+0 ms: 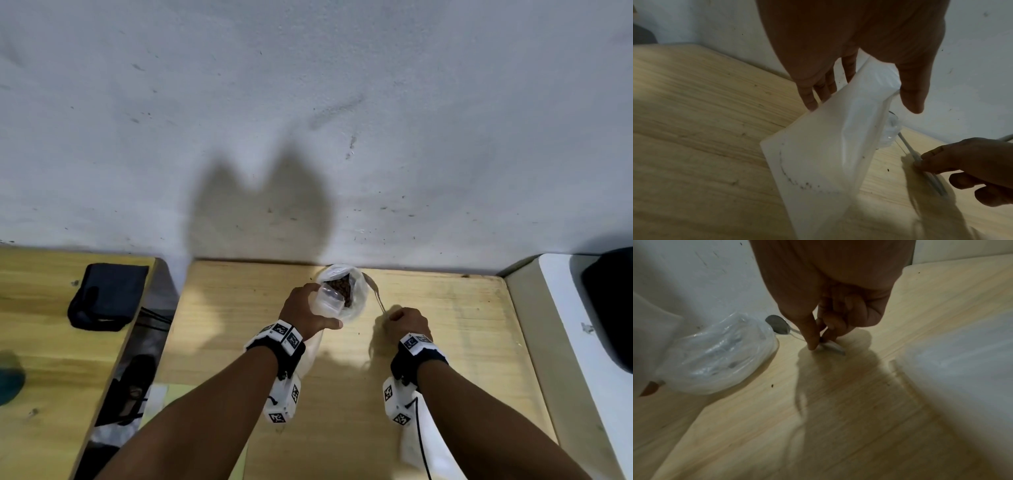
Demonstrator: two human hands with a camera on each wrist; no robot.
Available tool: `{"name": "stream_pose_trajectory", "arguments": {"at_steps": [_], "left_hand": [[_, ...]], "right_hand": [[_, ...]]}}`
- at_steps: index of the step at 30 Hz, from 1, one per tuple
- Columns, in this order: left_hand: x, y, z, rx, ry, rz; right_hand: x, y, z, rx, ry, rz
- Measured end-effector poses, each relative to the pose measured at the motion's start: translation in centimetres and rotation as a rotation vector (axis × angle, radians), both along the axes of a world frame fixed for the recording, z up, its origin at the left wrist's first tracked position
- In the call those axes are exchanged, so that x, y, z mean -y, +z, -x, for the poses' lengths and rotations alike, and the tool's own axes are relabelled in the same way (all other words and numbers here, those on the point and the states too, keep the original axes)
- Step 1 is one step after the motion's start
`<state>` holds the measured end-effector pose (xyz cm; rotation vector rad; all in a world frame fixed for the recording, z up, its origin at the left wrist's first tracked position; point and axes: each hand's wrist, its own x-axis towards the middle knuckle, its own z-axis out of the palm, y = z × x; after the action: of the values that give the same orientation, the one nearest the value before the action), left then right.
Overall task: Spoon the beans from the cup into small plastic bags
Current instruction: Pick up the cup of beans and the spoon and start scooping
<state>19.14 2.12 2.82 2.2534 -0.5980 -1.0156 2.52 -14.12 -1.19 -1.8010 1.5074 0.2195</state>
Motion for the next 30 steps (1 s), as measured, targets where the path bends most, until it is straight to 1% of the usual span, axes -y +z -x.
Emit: {"name": "stream_pose_trajectory", "arguments": {"at_steps": [4, 7, 9, 12, 13, 15, 17, 19, 22, 28, 30], "left_hand": [[-0.1, 0.0, 0.2, -0.017, -0.004, 0.001], [-0.2, 0.4, 0.3, -0.032, 0.007, 0.002], [-0.2, 0.6, 0.4, -0.028, 0.016, 0.005], [-0.4, 0.7, 0.6, -0.028, 0.03, 0.007], [-0.5, 0.8, 0.7, -0.037, 0.042, 0.002], [-0.8, 0.8, 0.8, -0.053, 0.065, 0.0], [-1.0, 0.4, 0.7, -0.059, 0.073, 0.005], [-1.1, 0.4, 0.7, -0.063, 0.068, -0.001], [-1.2, 0.2, 0.7, -0.055, 0.06, -0.004], [-0.6, -0.5, 0.6, -0.048, 0.013, 0.009], [-0.4, -0.6, 0.5, -0.07, 0.013, -0.005]], "right_hand": [[0.5, 0.8, 0.7, 0.01, -0.015, 0.033], [1.4, 2.2, 1.5, 0.027, -0.088, 0.182], [1.9, 3.2, 2.0, 0.142, -0.152, 0.269], [2.3, 5.0, 2.5, 0.392, -0.268, 0.387], [2.4, 5.4, 2.5, 0.461, -0.294, 0.393], [2.5, 5.9, 2.2, 0.608, -0.329, 0.34], [2.0, 6.2, 1.7, 0.705, -0.301, 0.294], [1.2, 6.1, 1.0, 0.731, -0.251, 0.263], [-0.1, 5.5, -0.4, 0.715, -0.206, 0.22], [-1.6, 2.4, -1.9, 0.588, -0.069, 0.311], [-1.7, 1.5, -2.1, 0.581, -0.07, 0.302]]}}
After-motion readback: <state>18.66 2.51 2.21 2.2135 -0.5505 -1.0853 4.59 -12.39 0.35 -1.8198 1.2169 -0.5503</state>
